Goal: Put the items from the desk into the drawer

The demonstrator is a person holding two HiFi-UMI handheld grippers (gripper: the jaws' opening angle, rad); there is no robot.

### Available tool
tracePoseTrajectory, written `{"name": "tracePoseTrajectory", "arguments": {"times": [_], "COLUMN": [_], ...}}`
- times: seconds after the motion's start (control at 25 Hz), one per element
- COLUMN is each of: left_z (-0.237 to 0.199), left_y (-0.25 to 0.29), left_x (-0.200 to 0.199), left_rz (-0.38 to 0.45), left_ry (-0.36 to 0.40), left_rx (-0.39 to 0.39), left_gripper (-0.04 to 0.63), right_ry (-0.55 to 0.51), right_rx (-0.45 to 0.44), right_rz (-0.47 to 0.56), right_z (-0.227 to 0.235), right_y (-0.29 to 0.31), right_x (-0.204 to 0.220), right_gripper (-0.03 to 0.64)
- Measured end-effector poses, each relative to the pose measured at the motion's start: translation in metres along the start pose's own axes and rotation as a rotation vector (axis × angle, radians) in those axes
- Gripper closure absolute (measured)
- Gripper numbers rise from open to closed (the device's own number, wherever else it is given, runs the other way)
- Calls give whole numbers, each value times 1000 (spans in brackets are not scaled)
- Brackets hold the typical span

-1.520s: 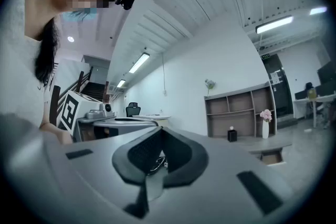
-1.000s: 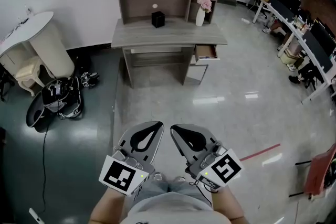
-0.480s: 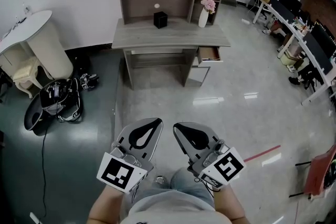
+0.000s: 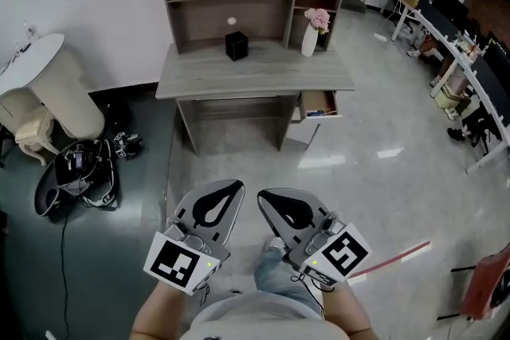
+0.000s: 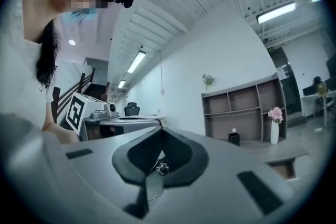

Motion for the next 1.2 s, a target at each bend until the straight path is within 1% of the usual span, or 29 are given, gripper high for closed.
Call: {"name": "tracePoseTrajectory", "arguments": {"times": [0.12,0.32,0.44,0.56,0.68,0.88,1.08,1.2], "left_z": [-16,-39,-52,-73,-100,-163,-247,-300], "left_y": [52,126,154,173,192,230,266,283], "left_x": [-1,1,9,20,32,48,57,56], "left_rz": [-4,33,4,-24,-30,-24,-23,-26], "left_ry": [9,25,16,21,13,-7,-23,-14], "left_rx": [-22,-59,-82,-98,-110,-97,-59,-29], "left_gripper": [588,588,588,588,588,588,588,588], "right_ry": [2,2,11,38,53,42,32,23], "right_rx": [-30,-67,-79,-88,-84,-55,-23,-9], "right_rz": [5,8,8,6,-2,-15,-18,-13], "right_z": [54,132,167,191,217,267,313,337], "right_y": [12,22,33,47,66,119,198,250], "right_x": [-8,-11,-9,1,14,27,38,43], "right_gripper": [611,611,611,611,611,611,611,611]}}
Point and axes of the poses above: the fingertips, and each gripper's own axes: y forward along the fingers, z to its right, x out of its underside, the point moved 2 cm from there along -y, backward along the fingers, and after that the axes turned 9 degrees about z, right-handed, at the moved point
